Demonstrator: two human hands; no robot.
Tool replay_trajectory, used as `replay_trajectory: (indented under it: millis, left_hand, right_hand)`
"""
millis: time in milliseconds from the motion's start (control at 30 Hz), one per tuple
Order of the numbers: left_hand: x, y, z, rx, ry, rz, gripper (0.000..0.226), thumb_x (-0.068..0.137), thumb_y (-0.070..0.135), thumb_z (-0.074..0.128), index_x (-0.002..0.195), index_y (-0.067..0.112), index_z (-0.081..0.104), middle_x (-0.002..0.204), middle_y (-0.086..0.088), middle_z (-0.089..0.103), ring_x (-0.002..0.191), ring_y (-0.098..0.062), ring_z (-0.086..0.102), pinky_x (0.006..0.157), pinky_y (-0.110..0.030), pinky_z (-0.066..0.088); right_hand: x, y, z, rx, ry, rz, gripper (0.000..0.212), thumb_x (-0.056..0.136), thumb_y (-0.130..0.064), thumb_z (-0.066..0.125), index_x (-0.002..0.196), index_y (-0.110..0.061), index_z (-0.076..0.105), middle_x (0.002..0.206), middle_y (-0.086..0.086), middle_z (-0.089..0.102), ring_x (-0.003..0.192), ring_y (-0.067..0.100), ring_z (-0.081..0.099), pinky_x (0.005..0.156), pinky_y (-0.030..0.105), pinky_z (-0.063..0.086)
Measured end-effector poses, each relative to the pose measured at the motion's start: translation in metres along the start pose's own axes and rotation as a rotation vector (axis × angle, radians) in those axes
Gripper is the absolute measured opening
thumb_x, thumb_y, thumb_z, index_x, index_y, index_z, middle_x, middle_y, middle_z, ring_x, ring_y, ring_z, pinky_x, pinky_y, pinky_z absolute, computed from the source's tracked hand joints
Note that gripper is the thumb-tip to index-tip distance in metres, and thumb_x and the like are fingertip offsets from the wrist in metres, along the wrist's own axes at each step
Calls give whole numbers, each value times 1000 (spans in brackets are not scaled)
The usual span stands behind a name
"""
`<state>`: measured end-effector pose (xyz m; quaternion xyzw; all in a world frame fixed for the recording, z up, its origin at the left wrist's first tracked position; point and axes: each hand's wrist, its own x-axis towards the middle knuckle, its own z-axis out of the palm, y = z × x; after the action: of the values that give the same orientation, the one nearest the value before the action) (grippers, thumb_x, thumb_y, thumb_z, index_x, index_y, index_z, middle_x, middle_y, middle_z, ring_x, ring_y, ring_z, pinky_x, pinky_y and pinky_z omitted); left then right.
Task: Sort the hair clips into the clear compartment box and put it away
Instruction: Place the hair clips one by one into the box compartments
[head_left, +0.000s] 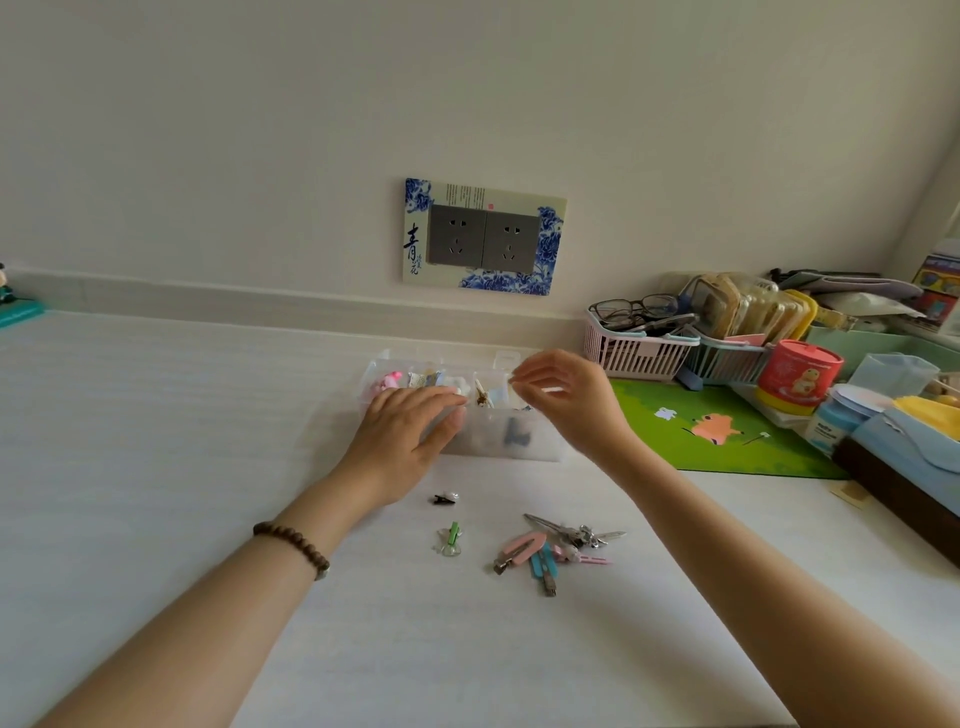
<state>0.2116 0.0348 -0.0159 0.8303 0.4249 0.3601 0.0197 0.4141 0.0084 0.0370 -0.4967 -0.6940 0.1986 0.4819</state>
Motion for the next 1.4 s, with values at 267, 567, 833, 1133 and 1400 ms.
replay_trajectory:
  millis: [267,567,833,1133,1400]
  left_hand:
    - [1,-7,-6,-62,-39,6,77,83,70,3,124,29,54,132,10,54,127,-6,39,114,-41,15]
    - [-1,-9,-6,-61,-1,21,74,85,67,5,121,27,56,127,10,57,124,-5,42,114,-36,16]
    - [-1,-8,-5,-30,-7,26,79,78,75,7,121,29,54,131,12,53,125,-5,39,112,-28,9]
    - [-4,-13,-6,176,-125,66,81,70,76,32,139,35,28,151,9,27,138,-9,18,112,-26,-5]
    - [-6,-8,-4,287,-190,3,77,80,62,47,143,41,7,156,7,10,143,-17,0,113,-39,-13]
  right_hand:
    - [-34,-5,41,-220,-471,72,20,81,-27,69,97,-15,72,87,-3,70,66,1,56,63,9,46]
    - [-37,7,44,-234,-458,36,13,79,-25,72,87,-15,72,86,-5,70,71,6,57,69,22,51]
    - [0,-4,-3,-69,-17,-13,2,79,-22,70,81,-22,70,78,-10,68,71,8,64,69,17,53]
    - [30,30,-1,-336,39,73,15,81,-23,69,94,-16,70,94,-2,69,84,12,60,77,29,52]
    - [-23,-5,11,-116,-433,-67,12,83,-24,67,94,-20,69,93,-3,71,82,9,64,75,23,53]
